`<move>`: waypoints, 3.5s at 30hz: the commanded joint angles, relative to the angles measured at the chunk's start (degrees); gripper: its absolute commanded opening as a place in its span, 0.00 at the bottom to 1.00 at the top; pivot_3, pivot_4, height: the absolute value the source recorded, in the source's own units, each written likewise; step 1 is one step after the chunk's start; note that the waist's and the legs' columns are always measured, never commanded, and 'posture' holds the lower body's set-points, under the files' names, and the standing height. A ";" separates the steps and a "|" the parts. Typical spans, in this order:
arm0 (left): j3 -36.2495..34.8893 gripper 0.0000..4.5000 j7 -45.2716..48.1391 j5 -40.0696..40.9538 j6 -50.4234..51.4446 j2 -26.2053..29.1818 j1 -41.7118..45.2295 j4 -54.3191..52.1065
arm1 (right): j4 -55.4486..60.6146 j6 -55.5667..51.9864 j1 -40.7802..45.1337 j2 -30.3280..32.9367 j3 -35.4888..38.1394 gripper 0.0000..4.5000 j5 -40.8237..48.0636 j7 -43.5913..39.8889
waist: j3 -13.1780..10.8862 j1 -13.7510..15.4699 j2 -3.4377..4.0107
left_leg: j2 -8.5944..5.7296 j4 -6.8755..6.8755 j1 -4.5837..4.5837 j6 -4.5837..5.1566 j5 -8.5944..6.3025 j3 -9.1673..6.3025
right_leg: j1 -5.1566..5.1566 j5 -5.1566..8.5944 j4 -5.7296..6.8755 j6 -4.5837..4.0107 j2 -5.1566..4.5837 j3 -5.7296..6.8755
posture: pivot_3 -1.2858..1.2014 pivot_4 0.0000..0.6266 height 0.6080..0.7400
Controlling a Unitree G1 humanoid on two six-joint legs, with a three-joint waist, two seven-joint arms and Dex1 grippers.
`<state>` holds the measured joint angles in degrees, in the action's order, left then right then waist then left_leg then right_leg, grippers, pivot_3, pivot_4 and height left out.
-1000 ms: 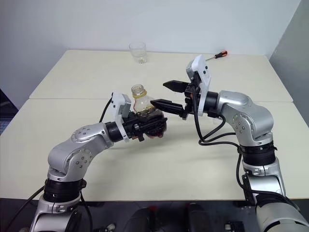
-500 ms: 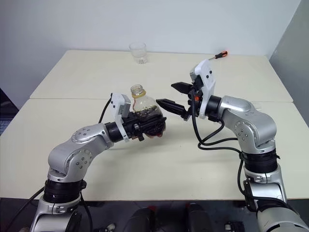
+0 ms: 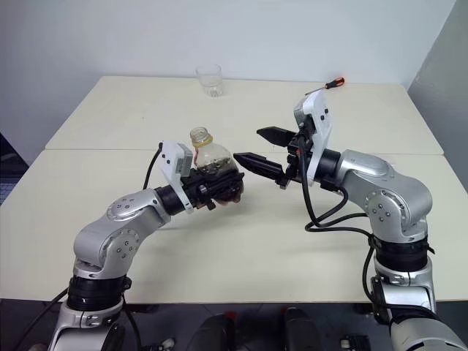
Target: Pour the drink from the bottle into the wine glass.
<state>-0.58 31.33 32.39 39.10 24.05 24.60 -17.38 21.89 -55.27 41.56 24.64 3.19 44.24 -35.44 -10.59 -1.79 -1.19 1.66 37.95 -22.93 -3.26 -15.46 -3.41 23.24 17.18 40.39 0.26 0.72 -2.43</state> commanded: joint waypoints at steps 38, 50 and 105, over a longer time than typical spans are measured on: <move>-16.18 0.44 -14.72 -18.15 -40.61 0.01 12.70 53.98 | 5.45 13.42 -10.12 -2.83 -9.93 0.99 -13.58 4.02 | 0.01 0.11 -0.04 | -0.04 0.00 -0.03 0.00 0.00 -0.02 | -0.01 -0.03 -0.08 0.04 -0.02 0.13 | 0.52 0.24 1.00; -16.88 0.96 -13.31 -17.35 -40.53 0.69 11.01 53.31 | 4.29 13.57 -9.52 -2.83 -9.62 1.00 -13.91 3.63 | 0.02 0.04 -0.05 | -0.04 0.02 0.02 0.00 0.00 -0.02 | -0.01 -0.03 0.02 0.03 -0.01 0.14 | 0.52 0.24 1.00; 8.94 1.00 22.73 -6.23 -13.66 6.77 -3.10 1.79 | -5.16 7.81 -19.50 -28.50 28.96 1.00 -6.02 46.69 | 0.06 -0.12 -0.03 | -0.09 -0.09 0.16 -0.05 0.03 0.17 | -0.03 -0.01 0.09 0.00 0.24 -0.12 | 0.52 0.24 1.00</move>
<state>7.95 53.12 26.32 27.18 31.21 20.66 -14.96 17.60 -49.90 20.87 -3.56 30.65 36.44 10.54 -10.53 -1.91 -1.22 1.57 37.86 -22.79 -3.32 -15.43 -3.22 23.20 17.17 40.45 0.26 0.96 -2.57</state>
